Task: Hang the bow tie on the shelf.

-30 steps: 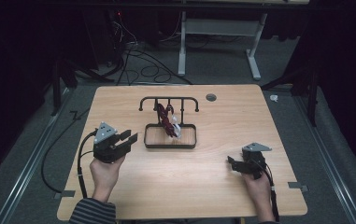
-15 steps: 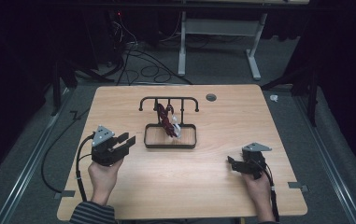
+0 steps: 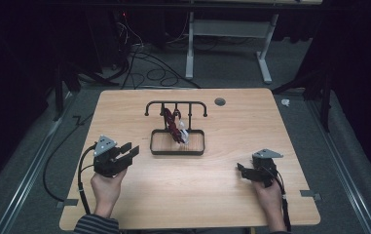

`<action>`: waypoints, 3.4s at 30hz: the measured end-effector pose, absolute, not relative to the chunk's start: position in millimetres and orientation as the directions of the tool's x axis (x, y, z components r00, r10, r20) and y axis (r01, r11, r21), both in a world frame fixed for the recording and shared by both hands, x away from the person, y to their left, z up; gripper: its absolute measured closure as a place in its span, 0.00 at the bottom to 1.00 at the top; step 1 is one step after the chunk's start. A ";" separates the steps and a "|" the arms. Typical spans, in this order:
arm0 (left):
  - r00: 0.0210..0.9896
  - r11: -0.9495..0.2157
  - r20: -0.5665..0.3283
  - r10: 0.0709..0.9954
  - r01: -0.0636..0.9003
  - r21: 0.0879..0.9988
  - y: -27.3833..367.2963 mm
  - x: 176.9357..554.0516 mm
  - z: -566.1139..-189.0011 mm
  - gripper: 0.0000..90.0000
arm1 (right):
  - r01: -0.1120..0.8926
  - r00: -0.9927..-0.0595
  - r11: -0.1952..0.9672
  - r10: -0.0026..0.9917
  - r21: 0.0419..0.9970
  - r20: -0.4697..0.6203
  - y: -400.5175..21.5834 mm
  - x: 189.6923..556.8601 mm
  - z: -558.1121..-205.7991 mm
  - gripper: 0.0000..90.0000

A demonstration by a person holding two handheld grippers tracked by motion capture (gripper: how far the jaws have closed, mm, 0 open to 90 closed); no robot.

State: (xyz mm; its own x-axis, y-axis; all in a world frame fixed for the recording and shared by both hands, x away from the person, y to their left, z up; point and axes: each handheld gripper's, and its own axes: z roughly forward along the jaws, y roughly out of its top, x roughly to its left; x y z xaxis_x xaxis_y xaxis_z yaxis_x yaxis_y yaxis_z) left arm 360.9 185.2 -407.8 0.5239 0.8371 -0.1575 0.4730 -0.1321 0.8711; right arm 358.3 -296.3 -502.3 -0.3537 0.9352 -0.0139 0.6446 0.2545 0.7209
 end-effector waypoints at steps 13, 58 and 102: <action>0.509 -0.118 -0.172 0.843 0.488 0.865 190.1 356.5 -415.1 0.70 | 0.645 -0.354 0.255 0.935 0.721 -0.014 -296.3 358.3 -502.2 0.33; 0.448 -0.085 -0.217 0.867 0.563 0.822 205.5 351.1 -445.8 0.69 | 0.645 -0.354 0.254 0.935 0.721 -0.014 -296.2 358.4 -502.3 0.33; 0.381 -0.135 -0.169 0.909 0.654 0.744 213.0 372.7 -486.6 0.64 | 0.646 -0.352 0.251 0.936 0.721 -0.011 -296.1 358.4 -502.2 0.33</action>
State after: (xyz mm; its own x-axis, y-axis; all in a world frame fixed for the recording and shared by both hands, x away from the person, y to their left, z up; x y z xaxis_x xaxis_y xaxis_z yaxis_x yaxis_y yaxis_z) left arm 372.7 213.0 -486.6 0.3810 0.9089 -0.1695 0.6540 -0.1353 0.7443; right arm 358.4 -296.1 -502.2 -0.3516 0.9361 -0.0112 0.6462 0.2513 0.7206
